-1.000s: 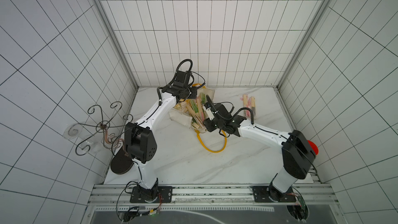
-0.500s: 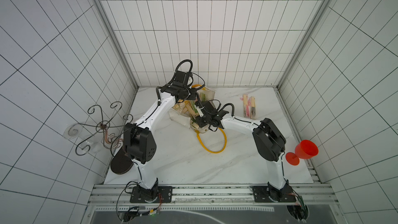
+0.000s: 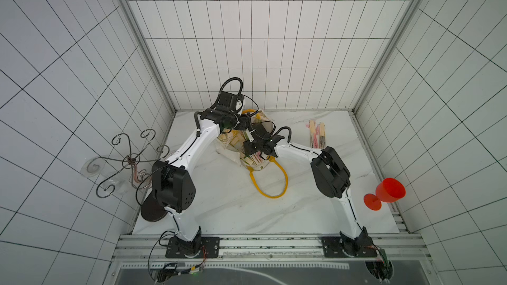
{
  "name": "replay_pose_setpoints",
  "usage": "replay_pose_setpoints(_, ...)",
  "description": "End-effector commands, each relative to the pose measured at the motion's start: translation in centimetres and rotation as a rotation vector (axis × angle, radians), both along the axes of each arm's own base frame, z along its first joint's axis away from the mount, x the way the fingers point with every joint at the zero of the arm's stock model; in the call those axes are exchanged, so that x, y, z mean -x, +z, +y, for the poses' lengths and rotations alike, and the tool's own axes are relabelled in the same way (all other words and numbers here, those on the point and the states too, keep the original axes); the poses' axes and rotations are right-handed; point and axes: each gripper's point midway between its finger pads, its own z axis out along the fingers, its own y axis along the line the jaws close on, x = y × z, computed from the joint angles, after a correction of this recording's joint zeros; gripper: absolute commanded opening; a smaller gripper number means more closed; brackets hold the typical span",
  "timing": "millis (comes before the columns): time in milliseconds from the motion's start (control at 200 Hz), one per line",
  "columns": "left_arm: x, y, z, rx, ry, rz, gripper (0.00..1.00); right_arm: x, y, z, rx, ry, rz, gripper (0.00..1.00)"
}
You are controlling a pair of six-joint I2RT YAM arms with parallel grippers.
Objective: Take out the folding fans from the tote bags
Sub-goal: Pick up the folding fan from the canvas bag.
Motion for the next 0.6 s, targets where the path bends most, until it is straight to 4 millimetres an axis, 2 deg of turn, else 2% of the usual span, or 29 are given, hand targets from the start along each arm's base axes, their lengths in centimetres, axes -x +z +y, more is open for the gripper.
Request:
replay_pose_setpoints(0,1.1,0.8,-0.9,0.050,-0.044,0.000,0.00,-1.4,2.2,1.5,-0.013,0.015,-0.043,0.57)
replay_pose_setpoints(225,1.1,0.4,-1.2,0.058,-0.055,0.011,0.00,-1.4,1.9,2.1,0.002,0.029,-0.038,0.55)
replay_pose_setpoints(385,1.1,0.5,-1.3,0.073,-0.064,0.018,0.00,0.1,2.1,2.7,0.003,0.066,-0.035,0.54)
replay_pose_setpoints(595,0.9,1.4,-0.8,0.110,-0.062,0.015,0.00,1.5,1.4,2.1,0.000,0.051,-0.023,0.54)
